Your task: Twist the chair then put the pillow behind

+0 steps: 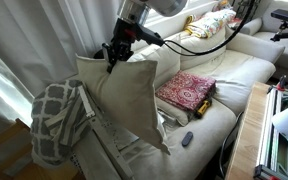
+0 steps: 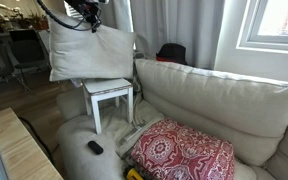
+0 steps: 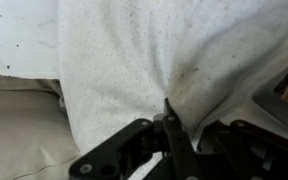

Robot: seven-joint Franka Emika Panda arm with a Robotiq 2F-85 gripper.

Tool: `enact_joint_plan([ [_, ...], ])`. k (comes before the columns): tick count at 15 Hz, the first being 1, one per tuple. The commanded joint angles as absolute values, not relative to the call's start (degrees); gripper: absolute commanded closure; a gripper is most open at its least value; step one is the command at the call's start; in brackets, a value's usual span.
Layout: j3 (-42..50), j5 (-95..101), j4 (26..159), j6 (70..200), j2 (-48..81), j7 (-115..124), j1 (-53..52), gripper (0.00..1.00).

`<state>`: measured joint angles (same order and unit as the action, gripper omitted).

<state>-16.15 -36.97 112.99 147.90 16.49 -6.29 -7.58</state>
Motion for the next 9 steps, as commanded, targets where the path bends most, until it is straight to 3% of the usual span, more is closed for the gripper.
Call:
enact_joint_plan([
  [1,-18.0,-42.2,112.7,149.4,17.2,-8.9,-7.4,0.96],
  [9,-19.6,-48.9,111.7,150.7,20.1,-9.8,-8.1,0.96],
])
